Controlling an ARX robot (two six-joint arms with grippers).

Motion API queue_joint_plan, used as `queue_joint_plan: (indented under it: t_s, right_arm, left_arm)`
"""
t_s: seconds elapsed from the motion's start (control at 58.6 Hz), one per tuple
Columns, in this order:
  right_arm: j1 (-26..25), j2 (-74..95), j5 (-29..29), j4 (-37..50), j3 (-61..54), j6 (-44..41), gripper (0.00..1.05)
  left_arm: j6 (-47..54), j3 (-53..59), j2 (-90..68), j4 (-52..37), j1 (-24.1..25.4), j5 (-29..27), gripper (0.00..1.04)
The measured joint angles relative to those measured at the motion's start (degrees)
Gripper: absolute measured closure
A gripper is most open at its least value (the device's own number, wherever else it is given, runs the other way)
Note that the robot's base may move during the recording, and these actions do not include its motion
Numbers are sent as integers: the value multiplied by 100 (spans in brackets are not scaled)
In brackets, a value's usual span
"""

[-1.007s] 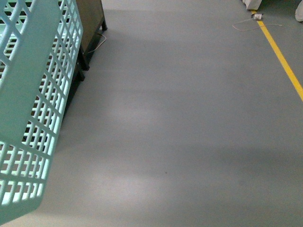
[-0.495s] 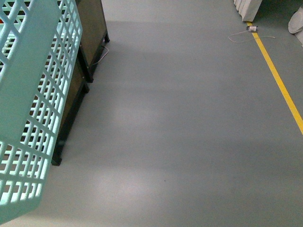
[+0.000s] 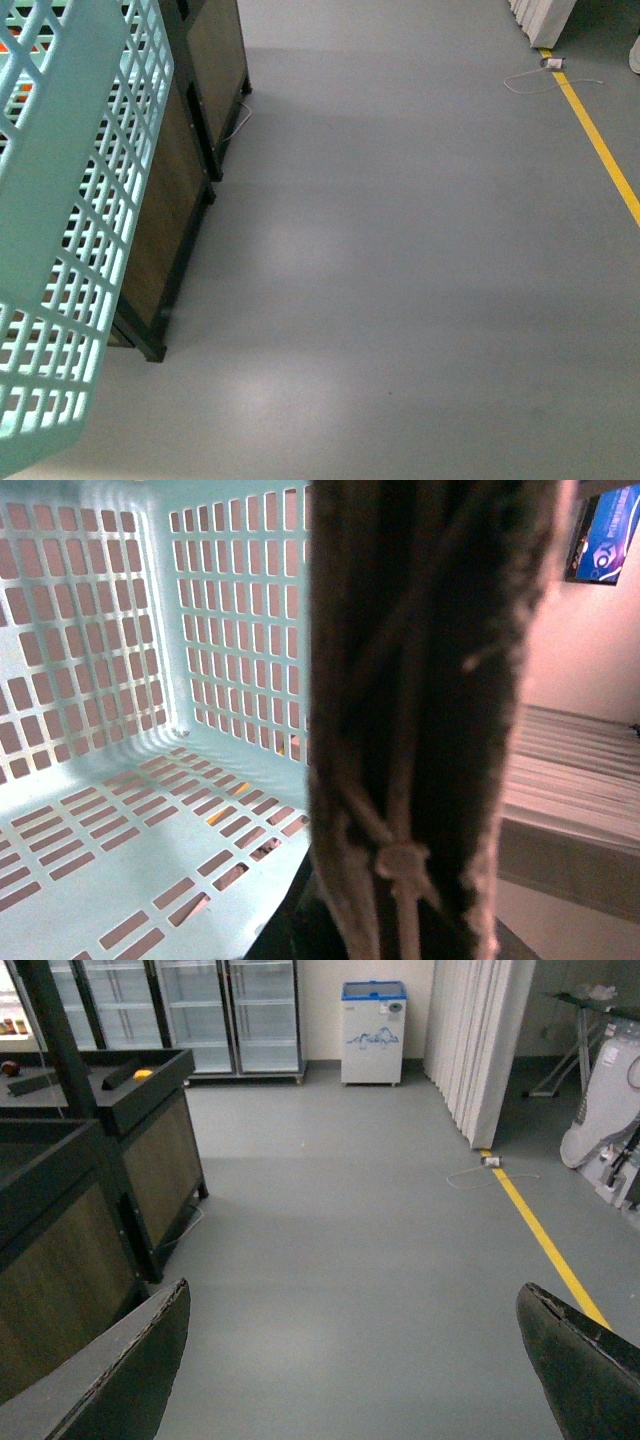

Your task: Pick lemon and mango into basket

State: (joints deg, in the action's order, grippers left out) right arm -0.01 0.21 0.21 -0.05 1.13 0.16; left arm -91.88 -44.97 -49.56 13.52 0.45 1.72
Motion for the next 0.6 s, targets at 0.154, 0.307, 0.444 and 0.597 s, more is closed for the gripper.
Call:
queue_joint_plan:
  t_s: [0.154,0.307,0.444,0.597]
  right_arm:
    - [0,-2,-13,0,0,0,9]
    - [0,11,-15,0,0,-2,9]
    - [0,9,-20,2,-2,0,9]
    - [0,2,-22,-2,-2,0,9]
  left_arm:
    - [7,0,-11,0,13,2,100]
    - [7,0,-11,2,11,26,100]
    - [7,0,-13,0,11,24,100]
    - [17,0,-11,2,15,7,100]
